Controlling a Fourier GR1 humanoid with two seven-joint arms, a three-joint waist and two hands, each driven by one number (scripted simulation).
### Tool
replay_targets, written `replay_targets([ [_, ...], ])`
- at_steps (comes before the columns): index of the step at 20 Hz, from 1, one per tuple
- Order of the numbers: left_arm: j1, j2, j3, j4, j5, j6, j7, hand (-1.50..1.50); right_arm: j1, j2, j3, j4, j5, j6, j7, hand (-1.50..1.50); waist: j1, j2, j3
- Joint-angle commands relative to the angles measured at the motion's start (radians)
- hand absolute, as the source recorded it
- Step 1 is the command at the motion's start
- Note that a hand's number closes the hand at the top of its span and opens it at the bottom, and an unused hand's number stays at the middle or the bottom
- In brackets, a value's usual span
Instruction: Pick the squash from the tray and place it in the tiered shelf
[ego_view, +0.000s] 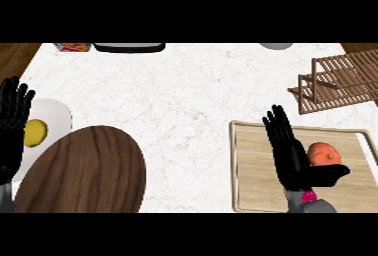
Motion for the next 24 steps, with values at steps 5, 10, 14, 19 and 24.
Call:
replay_targets([
  [5, 0.01, 0.001, -0.082, 0.028, -0.009, -0.046, 0.1, 0.0, -0.246, -0.224, -0.129, -0.152, -0.213, 0.493, -0.061, 1.5, 0.002, 0.007, 0.022],
  [10, -0.006, -0.025, -0.143, 0.03, 0.013, -0.079, 0.175, 0.0, -0.198, -0.557, -0.203, 0.173, -0.054, 0.641, -0.041, -1.5, 0.007, 0.027, 0.019],
  [14, 0.002, -0.049, -0.189, -0.01, -0.013, -0.055, 0.216, 0.0, -0.181, -0.647, -0.168, 0.264, -0.058, 0.979, -0.211, -1.5, 0.023, 0.021, 0.022],
  [19, -0.033, -0.027, -0.154, 0.0, 0.003, -0.066, 0.254, 0.0, -0.191, -0.781, -0.223, 0.391, 0.052, 1.187, -0.444, -1.5, 0.016, 0.015, 0.021],
  [24, -0.048, -0.062, -0.184, 0.024, -0.017, -0.064, 0.256, 0.0, -0.255, -0.864, -0.209, 0.413, 0.21, 1.125, -0.522, -1.5, 0.022, 0.016, 0.02],
])
